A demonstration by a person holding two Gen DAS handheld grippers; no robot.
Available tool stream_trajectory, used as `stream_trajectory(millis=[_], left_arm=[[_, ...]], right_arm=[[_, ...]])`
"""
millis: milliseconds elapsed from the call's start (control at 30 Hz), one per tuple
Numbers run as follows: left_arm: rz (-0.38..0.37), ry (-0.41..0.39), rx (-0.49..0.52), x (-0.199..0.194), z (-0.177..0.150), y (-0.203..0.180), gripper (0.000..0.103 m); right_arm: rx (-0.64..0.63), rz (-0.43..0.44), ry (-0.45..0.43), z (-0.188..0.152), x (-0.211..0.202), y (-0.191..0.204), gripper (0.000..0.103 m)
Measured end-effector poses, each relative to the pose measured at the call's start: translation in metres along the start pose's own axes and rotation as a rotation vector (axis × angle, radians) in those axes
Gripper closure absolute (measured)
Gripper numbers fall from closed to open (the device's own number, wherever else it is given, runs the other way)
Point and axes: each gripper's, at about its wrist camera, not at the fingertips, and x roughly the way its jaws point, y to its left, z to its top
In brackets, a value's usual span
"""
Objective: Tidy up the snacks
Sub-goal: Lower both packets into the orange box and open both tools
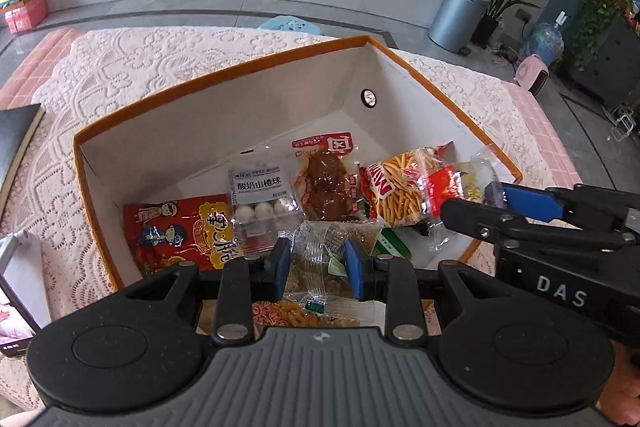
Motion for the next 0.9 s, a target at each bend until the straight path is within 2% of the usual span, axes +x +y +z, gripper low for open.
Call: stream_trajectory(millis=[267, 467, 600, 700, 900], left_arm=[[0.007, 0.036, 0.004, 0.011, 0.007, 0.005, 0.070], [0.012, 0.097, -0.011, 0.026, 0.007, 0.012, 0.068], [-0.030, 0.094, -0.039, 0.026, 0.008, 0.015, 0.064], [-0.017, 0.085, -0.061, 0.025, 0.009, 0.018, 0.056], [-0.010, -0.005, -0.139, 0.012, 0.012, 0.028, 0.046]], right_arm=[[-0.053, 0.023, 0.099, 0.011, 0.029, 0.007, 0.063], [-0.033, 0.043, 0.181, 0.010, 0.054, -0.001, 0.063], [-0.034, 0.056, 0.202, 0.013, 0.060, 0.000, 0.063], [-0.029, 0.063, 0.223, 0.015, 0.064, -0.002, 0.063], [-0.039, 0.076, 0.247, 0.020, 0.065, -0.002, 0.063]])
